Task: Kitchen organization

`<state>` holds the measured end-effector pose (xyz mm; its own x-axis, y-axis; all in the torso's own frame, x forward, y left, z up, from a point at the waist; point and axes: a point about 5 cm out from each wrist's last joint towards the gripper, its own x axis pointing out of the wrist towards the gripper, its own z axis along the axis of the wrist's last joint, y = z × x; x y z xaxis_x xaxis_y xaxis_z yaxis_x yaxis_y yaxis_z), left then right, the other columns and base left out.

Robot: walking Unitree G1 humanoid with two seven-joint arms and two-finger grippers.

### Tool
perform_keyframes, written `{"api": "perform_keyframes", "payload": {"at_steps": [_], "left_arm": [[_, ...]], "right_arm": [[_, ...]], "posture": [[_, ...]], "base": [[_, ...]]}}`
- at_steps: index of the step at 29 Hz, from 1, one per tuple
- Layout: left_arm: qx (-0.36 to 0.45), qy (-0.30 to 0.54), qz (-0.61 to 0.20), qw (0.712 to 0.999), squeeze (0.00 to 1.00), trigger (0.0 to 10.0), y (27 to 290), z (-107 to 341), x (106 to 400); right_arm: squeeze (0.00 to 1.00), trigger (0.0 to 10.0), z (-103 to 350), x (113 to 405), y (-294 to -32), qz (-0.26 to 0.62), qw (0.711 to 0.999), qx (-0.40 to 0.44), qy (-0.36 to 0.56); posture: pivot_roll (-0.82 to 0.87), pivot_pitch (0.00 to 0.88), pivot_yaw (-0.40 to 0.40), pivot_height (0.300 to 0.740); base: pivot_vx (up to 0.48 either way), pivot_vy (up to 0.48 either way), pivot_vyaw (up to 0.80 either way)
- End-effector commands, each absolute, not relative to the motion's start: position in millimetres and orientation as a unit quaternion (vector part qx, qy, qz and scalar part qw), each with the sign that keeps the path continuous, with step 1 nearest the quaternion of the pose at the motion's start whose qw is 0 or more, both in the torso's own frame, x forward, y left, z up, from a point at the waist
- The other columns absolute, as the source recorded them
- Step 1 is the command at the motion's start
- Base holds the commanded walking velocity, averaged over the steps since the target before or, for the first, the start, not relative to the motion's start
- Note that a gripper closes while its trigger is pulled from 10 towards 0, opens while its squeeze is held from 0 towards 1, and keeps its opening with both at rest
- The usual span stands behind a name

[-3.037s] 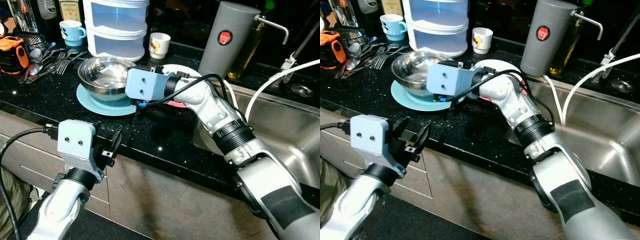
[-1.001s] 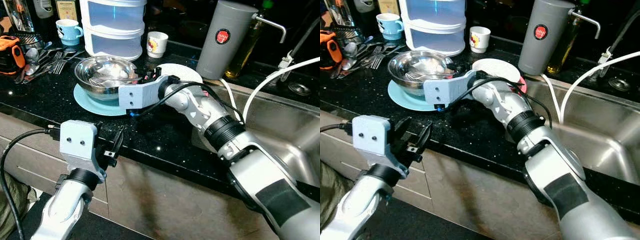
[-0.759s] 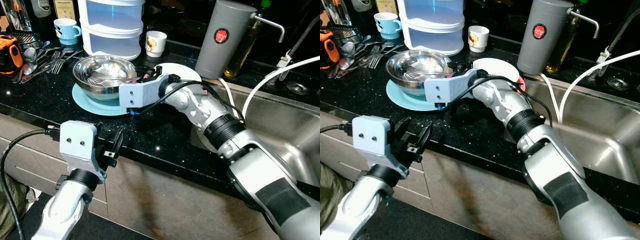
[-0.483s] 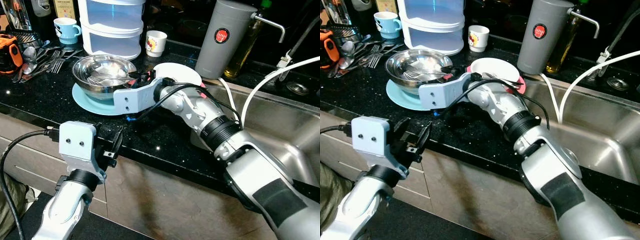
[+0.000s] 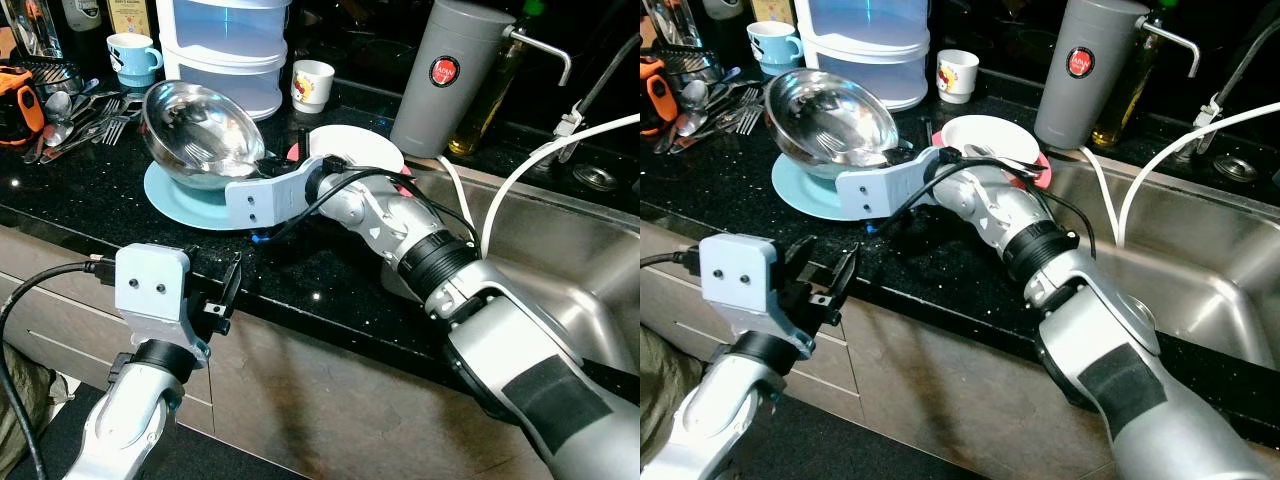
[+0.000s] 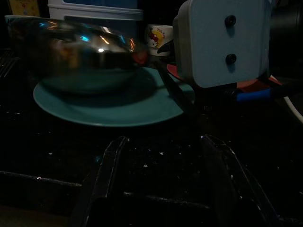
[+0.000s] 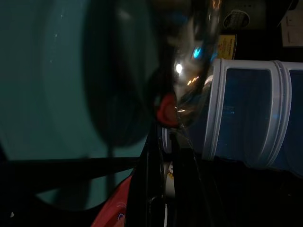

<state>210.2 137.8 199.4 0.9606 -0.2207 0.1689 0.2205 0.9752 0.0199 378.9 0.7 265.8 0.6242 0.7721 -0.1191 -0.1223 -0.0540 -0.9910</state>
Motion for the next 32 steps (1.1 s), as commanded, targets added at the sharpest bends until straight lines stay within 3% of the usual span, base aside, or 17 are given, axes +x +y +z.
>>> {"api": "perform_keyframes", "payload": {"at_steps": [1,4,5,7,10,11,17,18,19,20,25,26,27,32], "left_arm": [[-0.002,-0.081,-0.111,0.990,0.00,10.0,137.1,197.2,209.8],[-0.003,-0.082,-0.112,0.990,0.00,10.0,136.5,197.4,210.4],[-0.003,-0.082,-0.112,0.990,0.00,10.0,136.3,197.6,210.6],[-0.003,-0.082,-0.112,0.990,0.00,10.0,136.4,197.6,210.7],[-0.002,-0.082,-0.112,0.990,0.00,10.0,136.7,197.7,210.8],[-0.002,-0.082,-0.113,0.990,0.00,10.0,136.7,197.7,211.0],[-0.002,-0.084,-0.118,0.989,0.00,10.0,136.0,198.5,211.3],[-0.001,-0.084,-0.119,0.989,0.00,10.0,136.0,198.5,211.4],[-0.001,-0.084,-0.119,0.989,0.00,10.0,136.0,198.5,211.4],[0.000,-0.084,-0.120,0.989,0.00,10.0,136.0,198.5,211.5],[0.003,-0.086,-0.125,0.988,0.00,10.0,135.5,199.7,211.2],[0.003,-0.086,-0.126,0.988,0.00,10.0,135.4,199.9,211.1],[0.002,-0.086,-0.126,0.988,0.00,10.0,135.2,200.0,211.1],[0.001,-0.087,-0.128,0.988,0.00,10.0,134.7,200.3,211.2]], "right_arm": [[0.00,10.0,269.1,380.8,-1.0,0.344,0.639,-0.639,-0.255],[0.00,10.0,271.4,382.1,-2.8,0.340,0.642,-0.638,-0.256],[0.39,10.0,272.8,382.6,-3.6,0.338,0.643,-0.638,-0.256],[0.42,10.0,274.3,382.9,-3.9,0.334,0.644,-0.638,-0.259],[0.36,10.0,277.4,383.7,-4.0,0.322,0.643,-0.642,-0.267],[0.00,10.0,278.0,384.0,-3.8,0.320,0.643,-0.642,-0.267],[0.00,10.0,272.3,385.1,-1.5,0.321,0.629,-0.658,-0.261],[0.75,10.0,271.3,384.9,-1.2,0.326,0.630,-0.656,-0.259],[0.75,10.0,270.6,384.8,-1.0,0.329,0.630,-0.655,-0.257],[1.00,10.0,269.8,385.1,-0.9,0.330,0.630,-0.655,-0.254],[1.00,10.0,272.7,385.9,1.1,0.314,0.619,-0.668,-0.268],[0.40,10.0,273.4,386.1,1.0,0.312,0.618,-0.670,-0.269],[0.00,10.0,273.8,386.4,0.8,0.312,0.616,-0.671,-0.269],[0.00,10.0,273.1,386.9,0.4,0.312,0.611,-0.676,-0.267]], "posture": [[0.15,0.023,-0.155,0.740],[0.15,0.024,-0.152,0.740],[0.15,0.024,-0.152,0.740],[0.15,0.025,-0.152,0.740],[0.15,0.025,-0.152,0.740],[0.15,0.024,-0.152,0.740],[0.15,0.023,-0.153,0.740],[0.15,0.022,-0.155,0.740],[0.15,0.022,-0.155,0.740],[0.15,0.022,-0.155,0.740],[0.16,0.023,-0.157,0.740],[0.16,0.023,-0.157,0.740],[0.16,0.025,-0.159,0.740],[0.16,0.025,-0.159,0.740]], "base": [[0.000,0.000,0.00],[0.000,0.000,0.00],[0.000,0.000,0.00],[0.000,0.000,0.00],[0.000,0.000,0.00],[0.000,0.000,0.00],[0.000,0.000,0.00],[0.000,0.000,0.00],[0.000,0.000,0.00],[0.000,0.000,0.00],[0.000,0.000,0.00],[0.000,0.000,0.00],[0.000,0.000,0.00],[0.000,0.000,0.00]]}}
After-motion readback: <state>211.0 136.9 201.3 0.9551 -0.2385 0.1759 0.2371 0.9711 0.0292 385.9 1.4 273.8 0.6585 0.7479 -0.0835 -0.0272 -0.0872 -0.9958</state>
